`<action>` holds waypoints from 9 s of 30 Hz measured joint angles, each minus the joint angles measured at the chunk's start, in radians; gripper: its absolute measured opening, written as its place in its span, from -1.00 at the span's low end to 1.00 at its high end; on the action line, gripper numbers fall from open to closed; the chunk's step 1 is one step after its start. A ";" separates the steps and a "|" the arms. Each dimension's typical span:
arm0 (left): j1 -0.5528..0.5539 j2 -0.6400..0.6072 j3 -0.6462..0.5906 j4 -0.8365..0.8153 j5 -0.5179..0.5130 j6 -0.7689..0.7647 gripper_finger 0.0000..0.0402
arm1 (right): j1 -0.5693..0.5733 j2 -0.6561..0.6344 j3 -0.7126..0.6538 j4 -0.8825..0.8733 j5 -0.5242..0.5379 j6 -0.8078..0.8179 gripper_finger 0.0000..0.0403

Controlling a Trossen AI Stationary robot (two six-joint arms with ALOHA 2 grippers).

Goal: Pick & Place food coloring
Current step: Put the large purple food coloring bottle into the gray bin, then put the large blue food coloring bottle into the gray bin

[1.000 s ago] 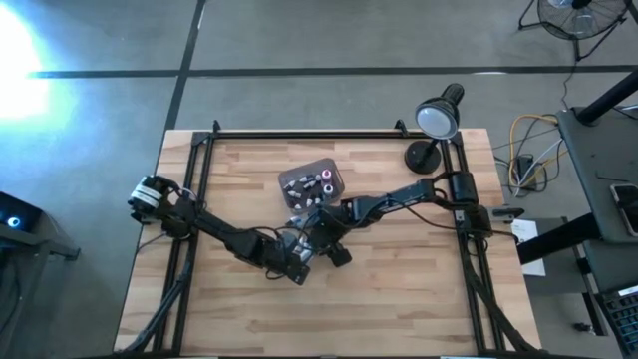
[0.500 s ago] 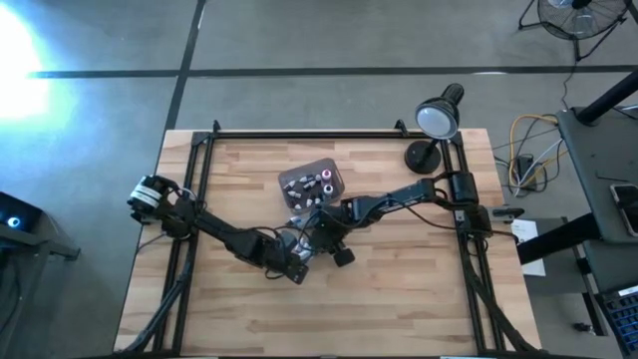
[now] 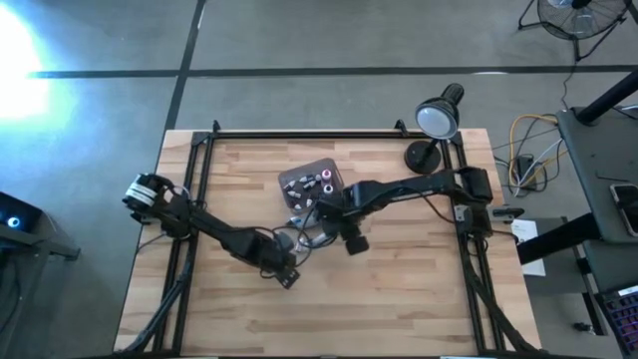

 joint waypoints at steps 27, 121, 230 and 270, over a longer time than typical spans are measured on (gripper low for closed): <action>0.000 -0.113 -0.146 -0.207 -0.260 0.119 -0.04 | 0.015 -0.005 -0.102 -0.610 -0.552 1.027 -0.46; 0.061 -0.371 -0.406 -0.019 -0.140 0.149 -0.04 | 0.210 -0.219 -0.219 0.076 0.393 1.410 -0.48; -0.039 -0.513 -0.411 -0.173 -0.154 -0.048 -0.04 | 0.080 -0.087 -0.382 0.629 0.240 0.242 0.40; -0.039 -0.513 -0.412 -0.167 -0.137 -0.096 -0.04 | 0.037 0.070 -0.237 0.576 0.177 0.168 0.25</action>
